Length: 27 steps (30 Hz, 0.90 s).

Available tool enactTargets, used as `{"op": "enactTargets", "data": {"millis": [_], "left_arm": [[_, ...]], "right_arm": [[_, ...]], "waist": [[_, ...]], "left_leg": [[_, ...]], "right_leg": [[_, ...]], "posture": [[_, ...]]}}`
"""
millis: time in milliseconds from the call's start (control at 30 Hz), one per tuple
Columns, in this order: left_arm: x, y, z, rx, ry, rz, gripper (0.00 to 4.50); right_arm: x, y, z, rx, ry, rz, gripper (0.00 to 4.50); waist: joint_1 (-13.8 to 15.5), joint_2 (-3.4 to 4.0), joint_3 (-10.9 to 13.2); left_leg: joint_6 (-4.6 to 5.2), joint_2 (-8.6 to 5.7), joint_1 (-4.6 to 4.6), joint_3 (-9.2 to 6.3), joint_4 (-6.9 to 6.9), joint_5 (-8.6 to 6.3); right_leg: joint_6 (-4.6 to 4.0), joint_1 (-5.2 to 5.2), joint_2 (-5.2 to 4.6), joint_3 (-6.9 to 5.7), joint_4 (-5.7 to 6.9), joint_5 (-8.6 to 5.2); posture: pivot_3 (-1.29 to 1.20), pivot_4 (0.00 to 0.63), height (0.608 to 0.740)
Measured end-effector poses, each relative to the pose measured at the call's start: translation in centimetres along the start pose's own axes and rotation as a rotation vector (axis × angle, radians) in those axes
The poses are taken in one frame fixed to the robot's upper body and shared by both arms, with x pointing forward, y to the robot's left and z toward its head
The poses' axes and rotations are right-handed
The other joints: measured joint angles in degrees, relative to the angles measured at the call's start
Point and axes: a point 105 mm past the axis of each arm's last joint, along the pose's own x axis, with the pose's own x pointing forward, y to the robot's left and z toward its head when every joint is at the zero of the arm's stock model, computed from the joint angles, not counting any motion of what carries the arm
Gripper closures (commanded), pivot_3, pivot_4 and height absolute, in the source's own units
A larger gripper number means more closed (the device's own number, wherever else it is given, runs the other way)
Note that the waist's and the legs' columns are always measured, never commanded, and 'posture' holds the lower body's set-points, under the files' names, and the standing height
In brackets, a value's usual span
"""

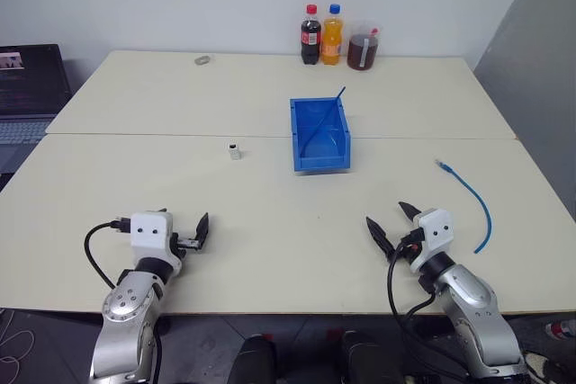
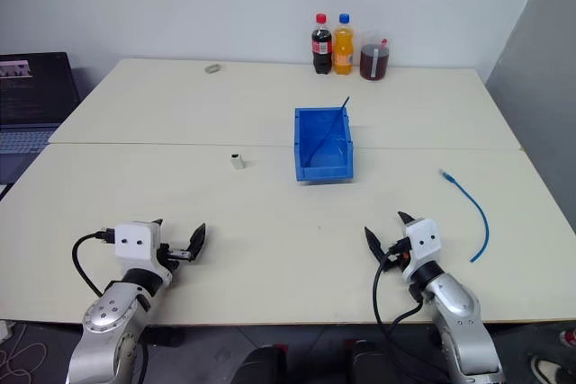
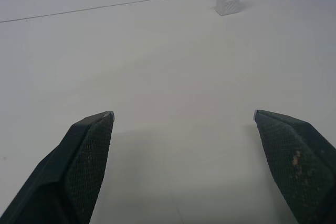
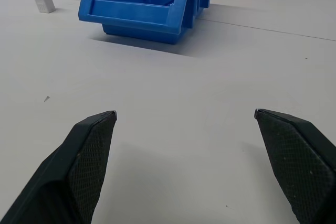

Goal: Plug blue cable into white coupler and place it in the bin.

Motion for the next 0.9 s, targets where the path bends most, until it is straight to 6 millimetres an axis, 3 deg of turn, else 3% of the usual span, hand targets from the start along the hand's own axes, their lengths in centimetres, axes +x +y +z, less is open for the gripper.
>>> {"op": "enactTargets", "data": {"millis": [433, 667, 900], "left_arm": [[0.0, -0.8, 0.1, 0.005, -0.01, -0.043, 0.0], [-1.0, -2.8, 1.5, -0.099, -0.066, -0.218, 0.0], [-1.2, -2.9, 2.2, -0.067, -0.068, -0.3, 0.0]], "right_arm": [[0.0, 0.0, 0.2, -0.005, -0.01, 0.001, 0.01], [0.0, 0.0, 0.2, -0.006, -0.012, 0.0, 0.01], [0.0, -0.1, 0.1, -0.005, -0.011, -0.005, 0.01]], "waist": [[0.0, 0.0, 0.0], [0.0, 0.0, 0.0], [0.0, 0.0, 0.0]], "left_leg": [[0.0, 0.0, 0.0, 0.0, 0.0, 0.0], [0.0, 0.0, 0.0, 0.0, -0.01, 0.0], [0.0, 0.0, 0.0, 0.0, -0.01, 0.0]], "right_leg": [[0.0, 0.0, 0.0, 0.0, 0.0, 0.0], [-0.02, 0.0, -0.01, 0.0, 0.0, -0.01], [-0.11, -0.01, 0.0, 0.01, 0.0, -0.07]], "posture": [[0.0, 0.15, 0.74], [0.0, 0.15, 0.74], [0.0, 0.15, 0.74]]}}
